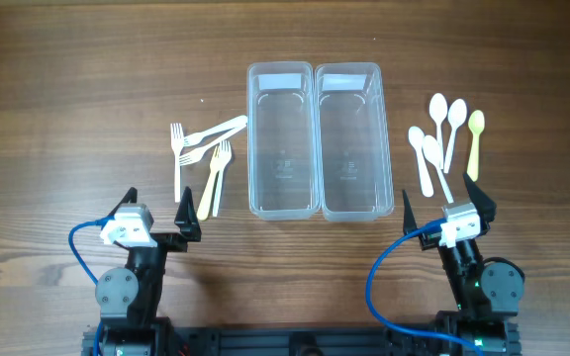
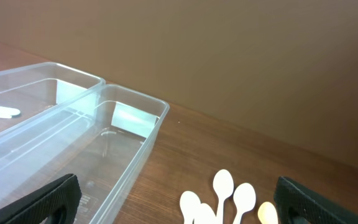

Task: Pack container

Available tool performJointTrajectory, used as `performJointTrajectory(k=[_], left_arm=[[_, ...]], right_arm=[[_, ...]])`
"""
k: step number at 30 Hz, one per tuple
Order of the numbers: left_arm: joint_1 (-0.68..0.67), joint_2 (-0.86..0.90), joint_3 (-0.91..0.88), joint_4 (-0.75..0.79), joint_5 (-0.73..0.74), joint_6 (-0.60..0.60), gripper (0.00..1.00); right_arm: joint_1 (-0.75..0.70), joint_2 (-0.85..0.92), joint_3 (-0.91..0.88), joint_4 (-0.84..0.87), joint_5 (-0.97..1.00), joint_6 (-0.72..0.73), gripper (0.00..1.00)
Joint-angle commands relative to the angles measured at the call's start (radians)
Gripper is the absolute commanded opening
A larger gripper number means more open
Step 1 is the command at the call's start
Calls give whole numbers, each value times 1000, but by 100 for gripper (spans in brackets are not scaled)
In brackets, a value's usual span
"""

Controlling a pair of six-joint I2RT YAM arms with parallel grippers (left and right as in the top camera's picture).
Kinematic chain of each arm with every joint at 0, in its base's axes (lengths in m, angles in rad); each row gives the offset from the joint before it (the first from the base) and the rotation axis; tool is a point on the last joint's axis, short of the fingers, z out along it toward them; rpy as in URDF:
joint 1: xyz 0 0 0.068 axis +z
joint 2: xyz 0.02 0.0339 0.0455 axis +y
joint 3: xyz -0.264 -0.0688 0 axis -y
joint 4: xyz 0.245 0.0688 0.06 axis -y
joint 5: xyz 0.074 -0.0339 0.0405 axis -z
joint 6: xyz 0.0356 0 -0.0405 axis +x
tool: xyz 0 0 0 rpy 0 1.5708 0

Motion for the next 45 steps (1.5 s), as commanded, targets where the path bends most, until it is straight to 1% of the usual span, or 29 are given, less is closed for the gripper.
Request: performJointTrajectory(k=[1,33,36,38,40,41,44,45], left_arm=[[6,-2,-6,-3,-6,20,100],[6,-2,-6,-3,-6,20,100],[6,-2,-6,-3,-6,20,100],[6,-2,-6,-3,-6,20,100],[6,-2,-6,-3,-1,19,100],[6,-2,-6,-3,6,17,100],[6,0,-6,-3,13,-40,100],[6,0,-6,-3,13,-40,100]], right_arm=[[3,-6,-2,3,-1,-1,100],[3,-6,-2,3,-1,-1,100],[3,-6,-2,3,-27,4,100],[3,-6,-2,5,-34,60,100],[3,-6,-2,5,-35,161,100],[3,-6,-2,5,-35,232,100],[3,-6,-2,5,-35,504,100],[3,-6,-2,4,-34,564,100]])
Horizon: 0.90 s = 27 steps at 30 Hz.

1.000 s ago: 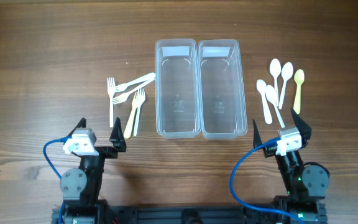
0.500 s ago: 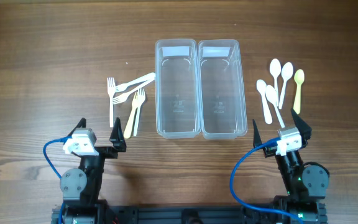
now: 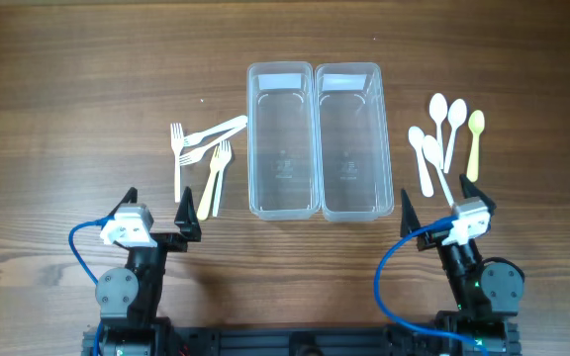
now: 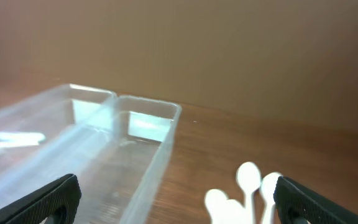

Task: Pack container

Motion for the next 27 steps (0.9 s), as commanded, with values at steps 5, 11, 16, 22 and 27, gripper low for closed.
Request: performJointTrajectory(k=[5,11,16,22,27], left_arm=[[6,5,-6,0,26,-32,100],[4,12,3,0,140,-48,100],[4,68,114,-109,140,-54,100],[4,286,365,-218,139,-53,100],[4,510,563,-284,123,-46,100]], right_arm=[[3,-6,-2,5,-16,359,100],[3,6,22,-24,-31,379,100],[3,126,174,-156,-7,251,100],[3,465,441,-192,3,236,100],[3,781,709,-288,2,202,100]])
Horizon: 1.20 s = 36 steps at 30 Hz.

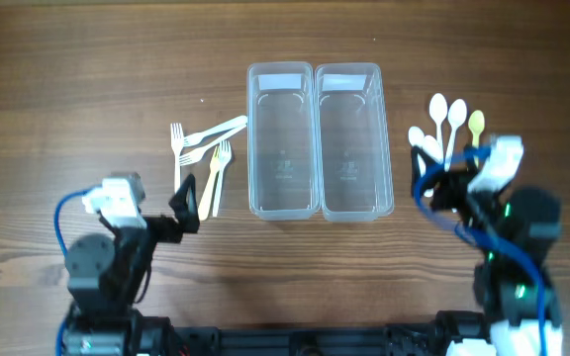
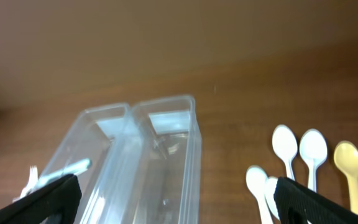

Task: Pack container
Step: 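Move the right gripper over the white spoons and grasp two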

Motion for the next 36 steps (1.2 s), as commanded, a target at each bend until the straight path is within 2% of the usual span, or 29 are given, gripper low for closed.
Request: performJointTrajectory(k=[1,8,11,19,23,26,28,32,36], left_arm=[[5,182,165,-39,4,-1,100],[5,541,408,-113,-3,51,100],[5,670,453,-119,-3,51,100],[5,789,453,-130,-48,77,100],[5,790,453,-128,-48,77,100],[5,790,453,-129,-48,77,100],[5,790,453,-133,-48,77,100],[5,790,453,-139,-48,77,100],[5,790,453,-139,-48,77,100]], right_arm=[[3,223,226,-89,10,-80,100],[-3,626,709,-422,73,-227,100],[-31,742,821,-510,112,-293,100],[-73,911,820,-636,110,-320,100],[-73,947,819,-628,58,-173,100],[-72,963,798,-635,60,-171,99],[-73,967,761,-631,71,-169,93],[-72,987,681,-621,164,-166,90],[-72,1030,647,-621,192,-166,73]])
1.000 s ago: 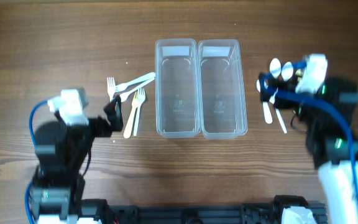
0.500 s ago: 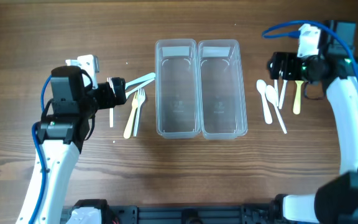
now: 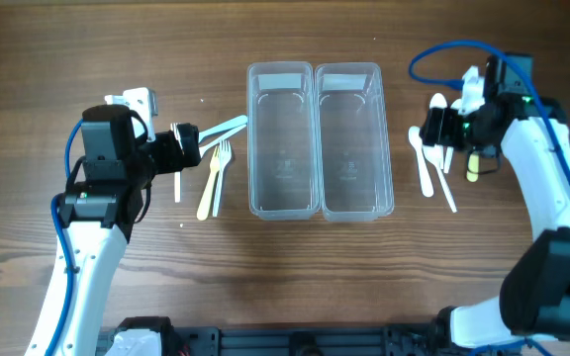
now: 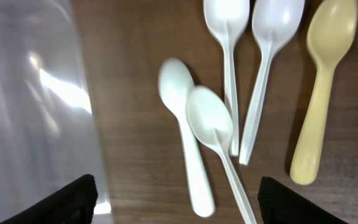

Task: Pack container
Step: 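Move the right gripper over the white spoons and grasp two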

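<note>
Two clear plastic containers stand side by side mid-table, the left container (image 3: 282, 138) and the right container (image 3: 352, 138), both empty. Several white spoons (image 4: 197, 118) and one cream spoon (image 4: 324, 81) lie on the wood right of them. My right gripper (image 4: 179, 202) hovers open directly over the spoons, its fingers (image 4: 70, 199) spread wide to either side of two white spoons. Several forks (image 3: 214, 158) lie left of the containers. My left gripper (image 3: 178, 148) hangs over them and appears open, holding nothing.
The right container's wall (image 4: 36, 106) is close to my right gripper's left finger. Blue cables loop off both arms. Bare wooden table (image 3: 285, 277) surrounds the containers.
My right gripper has moved from looking across the containers to pointing straight down over the spoons. My left arm has moved forward over the forks. Nothing has been picked up.
Both arms first rested low at the table's near edge, grippers open, and stayed there at the second moment. Then both were raised and nearer their cutlery piles. Now each gripper hangs over its pile, left on forks, right on spoons.
</note>
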Available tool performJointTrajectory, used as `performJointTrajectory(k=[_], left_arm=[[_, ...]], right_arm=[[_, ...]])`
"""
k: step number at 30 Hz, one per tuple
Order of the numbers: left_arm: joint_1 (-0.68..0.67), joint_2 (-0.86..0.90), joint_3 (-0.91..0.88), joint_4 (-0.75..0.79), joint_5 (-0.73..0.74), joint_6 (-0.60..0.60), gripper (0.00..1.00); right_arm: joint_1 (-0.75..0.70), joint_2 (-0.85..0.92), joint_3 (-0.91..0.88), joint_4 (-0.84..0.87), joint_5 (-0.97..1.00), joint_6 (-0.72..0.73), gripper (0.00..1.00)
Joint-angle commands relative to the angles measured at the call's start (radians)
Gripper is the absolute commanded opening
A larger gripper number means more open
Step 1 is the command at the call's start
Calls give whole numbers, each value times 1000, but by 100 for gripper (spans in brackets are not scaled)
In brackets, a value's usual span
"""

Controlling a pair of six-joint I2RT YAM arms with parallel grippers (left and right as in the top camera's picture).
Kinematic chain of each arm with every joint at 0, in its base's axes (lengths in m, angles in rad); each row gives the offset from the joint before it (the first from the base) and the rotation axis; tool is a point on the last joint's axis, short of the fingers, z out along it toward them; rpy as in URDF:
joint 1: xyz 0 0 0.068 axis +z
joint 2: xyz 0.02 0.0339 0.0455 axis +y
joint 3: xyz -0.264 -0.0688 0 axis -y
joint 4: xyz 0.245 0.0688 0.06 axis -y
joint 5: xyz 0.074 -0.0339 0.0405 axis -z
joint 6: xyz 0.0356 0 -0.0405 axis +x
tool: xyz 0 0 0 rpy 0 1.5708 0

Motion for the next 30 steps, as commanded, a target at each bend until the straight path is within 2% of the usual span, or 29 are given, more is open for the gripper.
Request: performJointTrajectory(k=[1,4,18,21,25,30], left_arm=[[5,2,21,0,-6,23,100],[5,2,21,0,-6,23,100],[5,2,21,0,-6,23,100],[5,2,21,0,-6,23,100],[5,2,21,0,-6,23,100],[5,2,21,0,-6,23,100]], right_arm=[[0,43,-19,0,48,11,69],[-1,67,-19,-5,75,13,56],[-1,141,-125,59,176,18,56],[-1,145,-163,106,200,38,55],[-1,146,-198,145,200,53,48],[-1,148,-248,208,200,68,48]])
